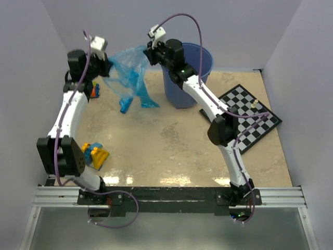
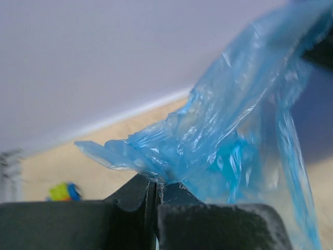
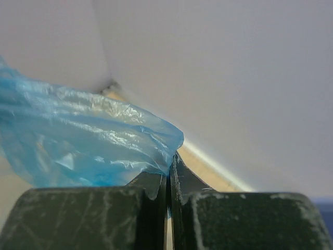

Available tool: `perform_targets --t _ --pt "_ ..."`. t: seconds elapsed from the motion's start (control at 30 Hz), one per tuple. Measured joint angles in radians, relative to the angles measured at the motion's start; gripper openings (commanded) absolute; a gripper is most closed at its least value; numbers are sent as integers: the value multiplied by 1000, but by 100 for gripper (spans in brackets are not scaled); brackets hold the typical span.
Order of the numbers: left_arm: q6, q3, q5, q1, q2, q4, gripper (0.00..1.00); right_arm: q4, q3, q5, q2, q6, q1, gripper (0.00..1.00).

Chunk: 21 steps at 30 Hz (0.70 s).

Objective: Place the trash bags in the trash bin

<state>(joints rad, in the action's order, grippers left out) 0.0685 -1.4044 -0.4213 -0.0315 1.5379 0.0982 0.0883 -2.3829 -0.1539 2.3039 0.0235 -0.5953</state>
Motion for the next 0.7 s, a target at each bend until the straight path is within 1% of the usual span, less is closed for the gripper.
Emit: perform_targets --t 0.07,0.1,0.17,0.23,0.3,0.33,0.43,0.5,0.53,0.57,0.6,0.63,0.67,0.7 --pt "5 -190 40 -10 94 2 0 -60 -132 45 88 33 0 0" --pt "6 -265 53 -14 124 -1 0 -113 -167 71 116 48 0 0" --pt "6 -449 76 -19 182 -7 0 -244 -174 124 128 73 0 0" --pt "3 -599 89 -21 206 -58 0 -389 -179 154 128 90 -2 0" --pt "-4 -684 85 -20 196 -169 0 -536 -224 164 127 121 -7 0" --pt "-5 -702 82 -18 180 -238 0 -638 -242 159 113 149 -11 0" --pt "14 -720 71 13 116 -402 0 -822 -203 124 21 229 -51 0" --pt "63 -706 54 73 61 -498 0 -937 -105 95 -80 284 -92 0" --pt "95 -641 40 103 2 -558 0 -1009 -17 80 -147 319 -114 0" --pt "117 -584 14 150 -43 -581 0 -1095 128 63 -239 365 -140 0" --pt "145 -457 -10 187 -116 -624 0 -1143 242 55 -304 397 -155 0" --pt "170 -333 -37 210 -188 -641 0 -1188 425 56 -402 441 -170 0" --pt "229 -166 -94 231 -289 -615 0 -1191 632 55 -507 489 -174 0" --pt "330 -20 -159 252 -378 -510 0 -1155 816 45 -598 541 -172 0"
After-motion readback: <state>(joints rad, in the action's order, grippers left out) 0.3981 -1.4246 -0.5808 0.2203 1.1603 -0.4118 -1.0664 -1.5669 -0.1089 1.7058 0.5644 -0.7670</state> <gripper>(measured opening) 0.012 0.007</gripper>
